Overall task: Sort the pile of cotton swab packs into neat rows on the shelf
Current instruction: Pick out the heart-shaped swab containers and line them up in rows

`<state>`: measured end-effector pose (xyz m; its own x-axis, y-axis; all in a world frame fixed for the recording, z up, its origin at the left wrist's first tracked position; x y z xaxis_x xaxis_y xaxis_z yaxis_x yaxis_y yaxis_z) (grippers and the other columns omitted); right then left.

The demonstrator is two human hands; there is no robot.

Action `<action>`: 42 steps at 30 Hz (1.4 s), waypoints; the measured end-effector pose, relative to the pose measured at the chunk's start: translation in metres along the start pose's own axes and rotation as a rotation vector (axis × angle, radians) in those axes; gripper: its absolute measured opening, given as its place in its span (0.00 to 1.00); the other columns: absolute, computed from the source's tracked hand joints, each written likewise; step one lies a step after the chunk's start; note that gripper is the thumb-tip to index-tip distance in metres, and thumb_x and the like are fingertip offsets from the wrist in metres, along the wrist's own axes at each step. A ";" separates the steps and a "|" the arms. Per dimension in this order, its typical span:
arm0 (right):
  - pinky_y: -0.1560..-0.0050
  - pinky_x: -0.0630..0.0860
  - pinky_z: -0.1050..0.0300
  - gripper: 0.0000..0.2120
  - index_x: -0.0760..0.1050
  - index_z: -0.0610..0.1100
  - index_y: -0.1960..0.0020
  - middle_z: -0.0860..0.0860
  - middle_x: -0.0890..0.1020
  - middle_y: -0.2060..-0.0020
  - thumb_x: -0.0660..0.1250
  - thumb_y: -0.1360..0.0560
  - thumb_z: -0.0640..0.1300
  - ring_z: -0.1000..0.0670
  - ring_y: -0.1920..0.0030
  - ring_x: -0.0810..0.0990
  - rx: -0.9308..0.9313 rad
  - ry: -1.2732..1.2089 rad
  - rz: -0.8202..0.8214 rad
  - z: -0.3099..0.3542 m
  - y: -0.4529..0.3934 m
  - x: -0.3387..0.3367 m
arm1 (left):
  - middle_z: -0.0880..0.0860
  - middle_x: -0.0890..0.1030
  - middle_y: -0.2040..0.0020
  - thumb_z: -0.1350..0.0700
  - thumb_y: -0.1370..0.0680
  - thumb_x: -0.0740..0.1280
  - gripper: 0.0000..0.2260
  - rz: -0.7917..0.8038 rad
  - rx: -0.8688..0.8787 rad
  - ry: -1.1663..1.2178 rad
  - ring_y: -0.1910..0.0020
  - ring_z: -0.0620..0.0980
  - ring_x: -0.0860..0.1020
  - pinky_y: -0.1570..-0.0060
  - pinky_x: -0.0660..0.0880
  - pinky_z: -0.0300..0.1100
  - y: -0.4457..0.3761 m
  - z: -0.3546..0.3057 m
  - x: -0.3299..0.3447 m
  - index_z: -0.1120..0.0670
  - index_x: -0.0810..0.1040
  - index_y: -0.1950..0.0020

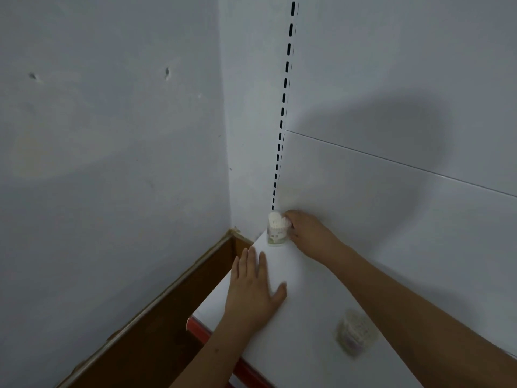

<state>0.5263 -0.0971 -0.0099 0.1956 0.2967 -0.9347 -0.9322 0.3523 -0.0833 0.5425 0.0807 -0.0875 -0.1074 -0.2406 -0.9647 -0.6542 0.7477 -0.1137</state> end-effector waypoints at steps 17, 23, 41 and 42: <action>0.45 0.78 0.49 0.20 0.75 0.42 0.33 0.46 0.77 0.37 0.69 0.24 0.40 0.44 0.36 0.75 -0.102 0.159 -0.222 0.021 0.000 0.014 | 0.60 0.46 0.18 0.31 0.23 0.39 0.42 -0.009 0.041 -0.021 0.19 0.55 0.41 0.22 0.34 0.49 -0.002 0.001 0.005 0.58 0.48 0.18; 0.33 0.70 0.48 0.26 0.69 0.44 0.27 0.45 0.71 0.28 0.69 0.23 0.48 0.43 0.32 0.72 -0.219 0.102 -0.268 0.019 0.052 -0.023 | 0.60 0.47 0.18 0.31 0.25 0.35 0.44 0.015 0.032 -0.022 0.19 0.55 0.42 0.21 0.38 0.51 -0.003 0.005 0.007 0.58 0.47 0.18; 0.57 0.72 0.70 0.24 0.71 0.57 0.41 0.62 0.78 0.53 0.76 0.32 0.61 0.63 0.53 0.77 0.404 -0.423 -0.386 -0.012 0.232 -0.003 | 0.36 0.64 0.26 0.32 0.29 0.68 0.41 0.320 0.483 0.567 0.28 0.33 0.64 0.28 0.63 0.35 0.049 -0.073 -0.006 0.42 0.57 0.21; 0.57 0.71 0.71 0.25 0.71 0.56 0.41 0.62 0.78 0.52 0.75 0.32 0.62 0.64 0.52 0.77 0.415 -0.460 -0.413 -0.008 0.230 -0.003 | 0.35 0.68 0.29 0.36 0.29 0.71 0.38 0.295 0.456 0.646 0.33 0.32 0.69 0.33 0.69 0.34 0.054 -0.080 -0.005 0.42 0.61 0.22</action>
<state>0.3090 -0.0244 -0.0295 0.6983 0.3769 -0.6086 -0.5810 0.7950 -0.1743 0.4477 0.0728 -0.0698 -0.7246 -0.1992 -0.6597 -0.1809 0.9787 -0.0968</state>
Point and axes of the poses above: each hand's wrist, its own y-axis away from the middle knuckle, its own x-axis out of the palm, z = x × y, the point moved 4 cm from there along -y, towards the middle knuckle
